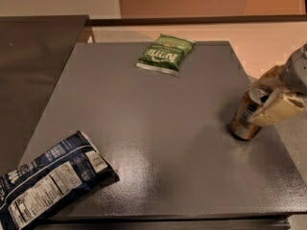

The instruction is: Move orange can near green jalapeno chip bag

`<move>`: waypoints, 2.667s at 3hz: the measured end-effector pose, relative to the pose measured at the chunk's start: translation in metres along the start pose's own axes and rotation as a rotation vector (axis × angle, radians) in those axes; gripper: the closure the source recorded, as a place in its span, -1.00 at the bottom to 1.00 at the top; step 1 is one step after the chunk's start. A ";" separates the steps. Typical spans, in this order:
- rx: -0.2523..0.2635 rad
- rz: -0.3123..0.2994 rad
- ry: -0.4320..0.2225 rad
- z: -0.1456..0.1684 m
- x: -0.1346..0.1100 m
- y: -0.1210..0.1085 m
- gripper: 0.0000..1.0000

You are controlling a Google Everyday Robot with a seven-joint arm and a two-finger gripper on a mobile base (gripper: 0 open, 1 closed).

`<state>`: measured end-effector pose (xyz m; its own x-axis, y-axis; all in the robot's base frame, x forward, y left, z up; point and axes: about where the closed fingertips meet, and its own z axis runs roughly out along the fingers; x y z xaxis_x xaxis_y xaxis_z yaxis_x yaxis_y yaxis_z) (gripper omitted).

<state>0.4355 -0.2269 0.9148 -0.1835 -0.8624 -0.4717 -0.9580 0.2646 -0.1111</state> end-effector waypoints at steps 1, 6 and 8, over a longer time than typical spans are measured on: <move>0.018 0.029 0.018 0.004 -0.009 -0.037 1.00; 0.140 0.253 0.001 0.057 -0.070 -0.228 1.00; 0.108 0.246 -0.050 0.077 -0.096 -0.240 0.17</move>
Offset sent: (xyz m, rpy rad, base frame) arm 0.1580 -0.0001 0.0170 -0.0679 0.0098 -0.1502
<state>0.7000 -0.1745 0.9191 -0.3943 -0.7446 -0.5386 -0.8561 0.5107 -0.0791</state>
